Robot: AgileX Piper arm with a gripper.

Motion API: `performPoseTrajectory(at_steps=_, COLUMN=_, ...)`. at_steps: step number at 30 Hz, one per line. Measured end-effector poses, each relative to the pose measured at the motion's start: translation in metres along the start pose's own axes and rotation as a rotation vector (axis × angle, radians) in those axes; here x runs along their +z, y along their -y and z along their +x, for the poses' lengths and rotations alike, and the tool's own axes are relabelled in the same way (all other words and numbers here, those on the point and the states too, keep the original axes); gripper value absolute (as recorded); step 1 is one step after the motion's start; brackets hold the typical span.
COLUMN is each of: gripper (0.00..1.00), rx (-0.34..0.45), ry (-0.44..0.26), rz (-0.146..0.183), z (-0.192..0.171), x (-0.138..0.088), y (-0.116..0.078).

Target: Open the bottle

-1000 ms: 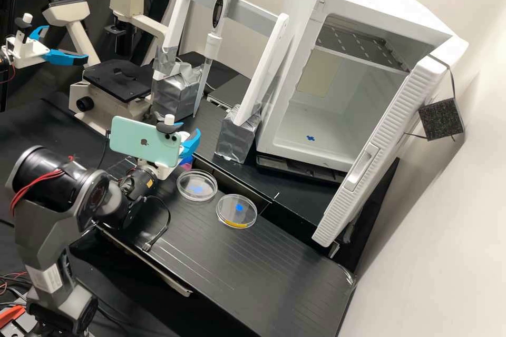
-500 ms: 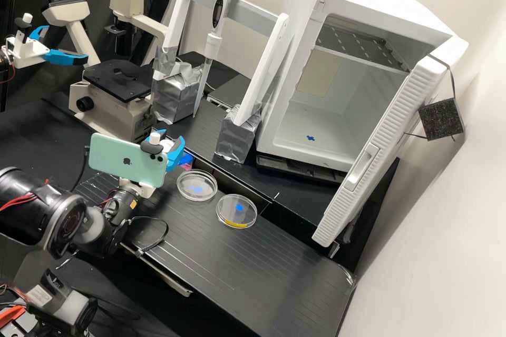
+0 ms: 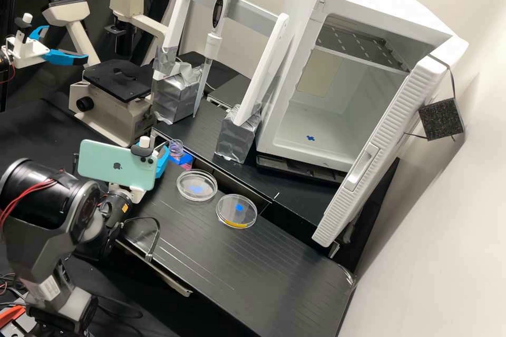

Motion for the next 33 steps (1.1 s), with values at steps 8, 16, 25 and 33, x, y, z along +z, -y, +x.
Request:
performPoseTrajectory(at_steps=8, gripper=1.00, rx=0.009, ry=0.022, rz=-0.001, z=0.001, x=0.003, y=0.001)
performPoseTrajectory(at_steps=16, gripper=1.00, rx=0.036, ry=0.010, rz=-0.005, z=-0.005, x=0.000, y=-0.004)
performPoseTrajectory(at_steps=25, gripper=1.00, rx=0.149, ry=-0.098, rz=-0.014, z=-0.024, x=-0.016, y=-0.024)
performPoseTrajectory(at_steps=33, gripper=1.00, rx=0.323, ry=-0.192, rz=0.071, z=-0.042, x=-0.028, y=-0.051)
